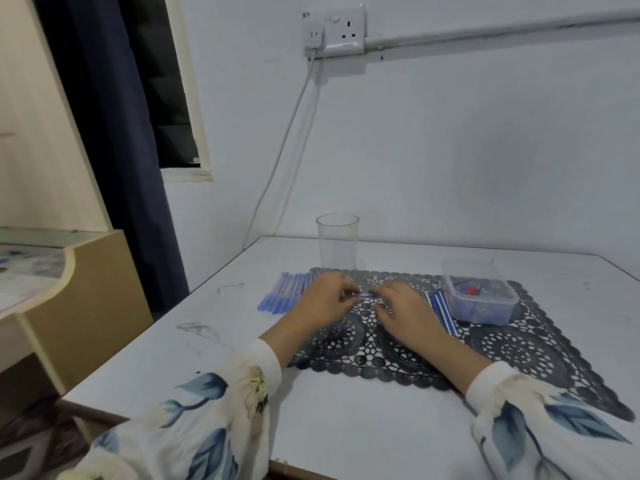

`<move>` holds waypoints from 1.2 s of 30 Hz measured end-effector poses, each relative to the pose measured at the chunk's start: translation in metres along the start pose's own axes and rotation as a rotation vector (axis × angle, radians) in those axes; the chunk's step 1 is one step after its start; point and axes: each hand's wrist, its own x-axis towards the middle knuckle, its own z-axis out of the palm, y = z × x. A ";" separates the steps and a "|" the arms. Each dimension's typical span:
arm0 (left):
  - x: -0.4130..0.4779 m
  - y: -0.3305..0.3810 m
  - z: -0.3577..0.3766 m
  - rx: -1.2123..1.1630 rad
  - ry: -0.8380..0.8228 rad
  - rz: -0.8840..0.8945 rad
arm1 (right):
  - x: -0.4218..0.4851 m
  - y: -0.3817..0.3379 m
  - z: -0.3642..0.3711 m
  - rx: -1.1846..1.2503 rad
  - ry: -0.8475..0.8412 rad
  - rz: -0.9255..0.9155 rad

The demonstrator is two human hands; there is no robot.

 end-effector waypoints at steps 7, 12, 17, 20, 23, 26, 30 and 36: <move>-0.007 0.005 0.012 0.038 0.039 0.039 | 0.001 0.002 -0.004 -0.077 -0.012 -0.007; -0.011 0.003 0.017 0.059 0.075 0.058 | 0.002 0.004 -0.003 -0.114 -0.058 -0.021; -0.014 0.002 0.019 0.046 0.110 0.069 | 0.001 0.002 -0.003 -0.129 -0.075 -0.036; -0.015 0.001 0.021 0.031 0.171 0.081 | 0.001 0.003 -0.004 -0.115 -0.048 -0.032; -0.015 0.001 0.021 0.043 0.212 0.046 | 0.002 0.006 -0.005 -0.121 -0.009 -0.029; -0.014 0.001 0.022 0.064 0.234 0.037 | 0.002 0.004 -0.007 -0.179 0.032 -0.059; -0.014 0.003 0.024 0.063 0.215 0.084 | 0.002 0.004 -0.008 -0.281 0.058 -0.101; -0.012 0.007 0.024 0.040 0.098 0.052 | 0.001 0.009 -0.007 -0.272 0.044 -0.170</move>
